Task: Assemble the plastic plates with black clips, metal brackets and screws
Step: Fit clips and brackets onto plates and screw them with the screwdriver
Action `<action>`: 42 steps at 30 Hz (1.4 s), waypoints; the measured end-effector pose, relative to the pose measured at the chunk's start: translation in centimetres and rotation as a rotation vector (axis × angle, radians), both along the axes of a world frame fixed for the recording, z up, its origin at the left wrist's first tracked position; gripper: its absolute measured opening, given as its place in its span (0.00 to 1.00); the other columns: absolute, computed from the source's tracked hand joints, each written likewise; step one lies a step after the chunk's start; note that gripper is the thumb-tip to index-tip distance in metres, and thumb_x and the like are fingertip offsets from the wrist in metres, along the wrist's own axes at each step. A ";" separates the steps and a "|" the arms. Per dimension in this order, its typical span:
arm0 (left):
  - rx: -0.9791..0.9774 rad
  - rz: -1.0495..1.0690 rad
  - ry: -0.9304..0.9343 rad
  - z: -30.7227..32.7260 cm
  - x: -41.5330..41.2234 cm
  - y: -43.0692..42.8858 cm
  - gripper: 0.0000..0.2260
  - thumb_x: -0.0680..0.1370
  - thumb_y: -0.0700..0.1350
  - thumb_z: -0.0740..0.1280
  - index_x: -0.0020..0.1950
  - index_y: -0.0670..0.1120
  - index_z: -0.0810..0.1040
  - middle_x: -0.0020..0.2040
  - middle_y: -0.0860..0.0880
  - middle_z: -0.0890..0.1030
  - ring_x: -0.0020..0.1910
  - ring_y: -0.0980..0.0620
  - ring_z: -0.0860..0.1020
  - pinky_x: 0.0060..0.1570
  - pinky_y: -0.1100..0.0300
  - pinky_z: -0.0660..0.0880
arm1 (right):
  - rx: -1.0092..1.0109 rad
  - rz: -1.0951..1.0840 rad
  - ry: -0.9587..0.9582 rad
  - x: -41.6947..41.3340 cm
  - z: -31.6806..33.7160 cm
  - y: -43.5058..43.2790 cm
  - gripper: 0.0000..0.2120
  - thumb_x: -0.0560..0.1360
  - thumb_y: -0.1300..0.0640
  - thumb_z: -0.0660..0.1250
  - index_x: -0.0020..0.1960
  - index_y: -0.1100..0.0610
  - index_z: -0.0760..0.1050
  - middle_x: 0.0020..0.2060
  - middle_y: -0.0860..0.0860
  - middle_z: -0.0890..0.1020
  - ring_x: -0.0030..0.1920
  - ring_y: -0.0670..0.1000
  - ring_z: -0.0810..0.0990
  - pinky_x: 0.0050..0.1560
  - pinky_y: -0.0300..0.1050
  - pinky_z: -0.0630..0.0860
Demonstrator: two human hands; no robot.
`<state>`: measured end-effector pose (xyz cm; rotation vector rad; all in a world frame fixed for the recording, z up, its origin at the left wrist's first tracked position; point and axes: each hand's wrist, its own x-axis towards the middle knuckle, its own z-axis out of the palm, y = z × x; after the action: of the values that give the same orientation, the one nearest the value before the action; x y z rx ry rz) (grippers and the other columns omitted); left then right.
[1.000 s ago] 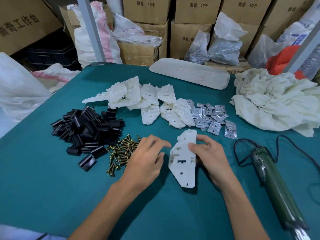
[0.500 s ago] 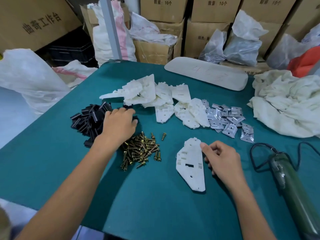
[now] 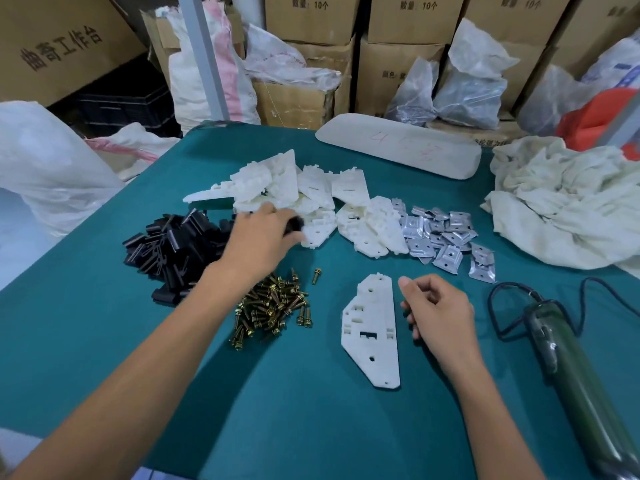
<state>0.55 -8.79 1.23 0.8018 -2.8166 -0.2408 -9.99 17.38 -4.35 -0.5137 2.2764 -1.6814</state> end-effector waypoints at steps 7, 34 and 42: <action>0.145 -0.469 0.149 -2.1 0.0 10.9 0.19 0.80 0.56 0.67 0.70 0.55 0.73 0.59 0.51 0.72 0.51 0.49 0.71 0.53 0.61 0.61 | -0.315 0.233 -0.328 0.7 1.0 -0.6 0.08 0.78 0.49 0.73 0.54 0.51 0.84 0.41 0.57 0.85 0.35 0.52 0.80 0.30 0.42 0.77; 0.097 0.027 0.153 -3.2 0.2 5.4 0.18 0.82 0.47 0.64 0.71 0.45 0.71 0.61 0.43 0.74 0.61 0.43 0.70 0.62 0.51 0.68 | -0.341 -0.064 -0.423 -1.2 0.7 -0.4 0.07 0.79 0.62 0.69 0.55 0.55 0.81 0.43 0.61 0.84 0.33 0.51 0.78 0.33 0.43 0.77; 0.077 0.037 -0.097 -4.4 -1.7 11.3 0.30 0.76 0.71 0.57 0.57 0.45 0.73 0.54 0.47 0.76 0.55 0.46 0.71 0.56 0.53 0.68 | -0.358 -0.055 -0.387 -1.1 0.6 -0.3 0.09 0.81 0.65 0.65 0.54 0.55 0.82 0.43 0.59 0.83 0.36 0.50 0.80 0.37 0.41 0.80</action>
<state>-1.12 2.48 -3.12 0.9039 -2.8950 -0.3141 -11.14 17.07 -3.73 -0.1710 1.7441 -2.0228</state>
